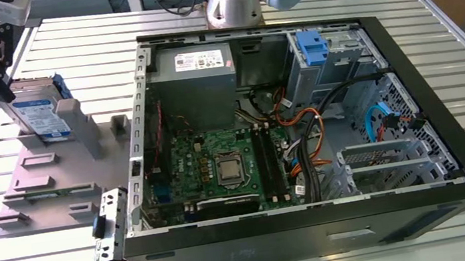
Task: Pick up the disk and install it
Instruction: 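Pick up the disk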
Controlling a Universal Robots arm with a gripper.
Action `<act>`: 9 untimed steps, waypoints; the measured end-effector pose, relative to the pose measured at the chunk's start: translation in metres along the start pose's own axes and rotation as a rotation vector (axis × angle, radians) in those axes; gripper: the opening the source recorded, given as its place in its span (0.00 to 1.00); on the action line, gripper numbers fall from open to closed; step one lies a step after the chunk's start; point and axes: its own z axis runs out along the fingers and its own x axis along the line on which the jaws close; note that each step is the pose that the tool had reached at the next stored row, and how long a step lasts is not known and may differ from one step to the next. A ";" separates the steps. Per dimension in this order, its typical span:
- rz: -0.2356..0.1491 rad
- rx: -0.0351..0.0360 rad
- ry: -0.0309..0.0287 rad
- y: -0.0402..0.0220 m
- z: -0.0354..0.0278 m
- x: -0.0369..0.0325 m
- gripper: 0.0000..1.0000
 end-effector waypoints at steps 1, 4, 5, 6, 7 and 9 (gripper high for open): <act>-0.002 0.0000 0.0000 0.0000 0.0000 0.0000 0.11; -0.007 0.0000 0.0003 0.0000 0.0000 0.0000 0.11; -0.009 0.0000 0.0003 0.0000 0.0000 0.0000 0.11; -0.011 0.0001 0.0004 0.0000 0.0000 0.0000 0.11; -0.013 0.0001 0.0005 0.0000 0.0000 0.0000 0.11; -0.016 0.0001 0.0006 0.0000 0.0000 0.0000 0.11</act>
